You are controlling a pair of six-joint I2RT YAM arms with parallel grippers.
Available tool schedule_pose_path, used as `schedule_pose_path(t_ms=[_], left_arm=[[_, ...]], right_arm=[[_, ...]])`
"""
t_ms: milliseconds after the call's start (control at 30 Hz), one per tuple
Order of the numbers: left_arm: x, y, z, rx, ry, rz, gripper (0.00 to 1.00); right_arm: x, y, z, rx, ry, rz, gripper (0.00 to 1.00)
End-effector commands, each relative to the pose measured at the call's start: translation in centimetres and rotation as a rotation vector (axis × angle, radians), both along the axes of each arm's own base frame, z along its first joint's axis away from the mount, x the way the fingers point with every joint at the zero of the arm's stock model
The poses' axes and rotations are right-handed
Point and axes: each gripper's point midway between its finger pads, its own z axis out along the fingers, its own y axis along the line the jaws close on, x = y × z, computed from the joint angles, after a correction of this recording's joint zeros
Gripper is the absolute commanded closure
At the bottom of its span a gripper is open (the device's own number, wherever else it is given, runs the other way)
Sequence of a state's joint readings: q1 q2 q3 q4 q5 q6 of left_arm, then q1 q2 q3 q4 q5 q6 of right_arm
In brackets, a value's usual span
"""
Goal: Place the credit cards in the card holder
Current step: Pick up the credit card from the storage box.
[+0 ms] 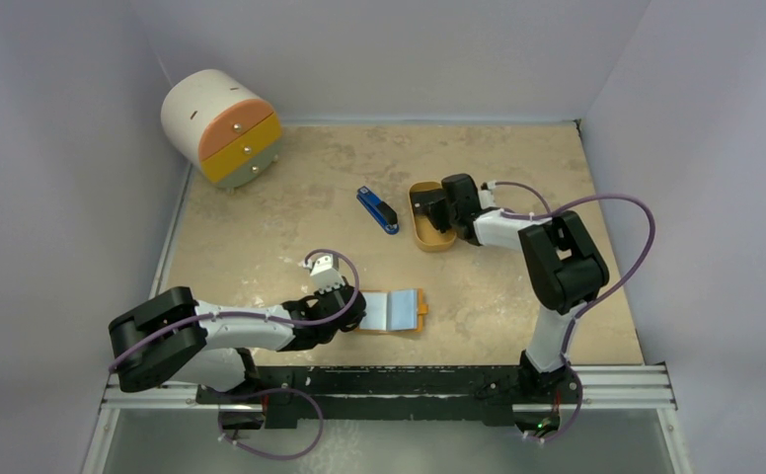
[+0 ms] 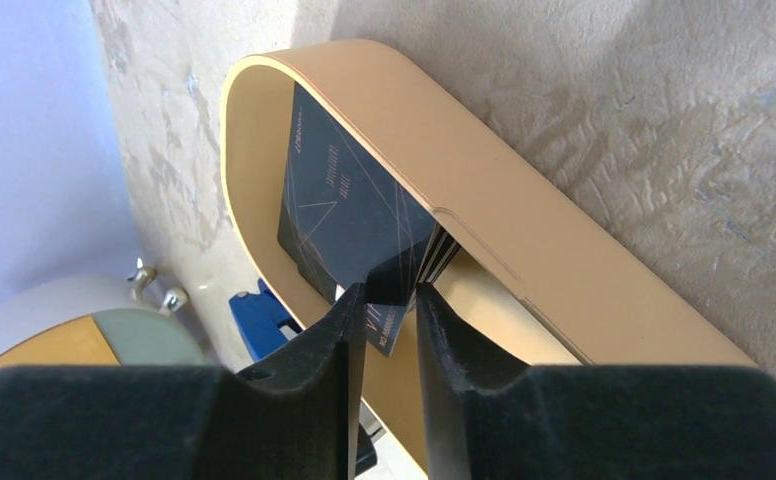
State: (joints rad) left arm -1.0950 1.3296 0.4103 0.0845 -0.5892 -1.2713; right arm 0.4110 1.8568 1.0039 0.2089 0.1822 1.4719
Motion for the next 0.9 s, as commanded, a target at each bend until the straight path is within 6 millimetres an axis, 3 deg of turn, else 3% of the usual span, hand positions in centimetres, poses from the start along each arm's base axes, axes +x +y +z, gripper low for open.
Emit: schedule_pose_path(t_ms=[0,867], left_arm=[[0.2,0.1,0.0,0.025,-0.003,-0.001,1.00],[0.1,0.0,-0.1,0.023,0.001,-0.002,1.00]], right_arm=[[0.8,-0.2,1.1,-0.006,-0.039,-0.007,0.75],[-1.0,-1.3,1.1,-0.014,-0.043,-0.022,0.83]])
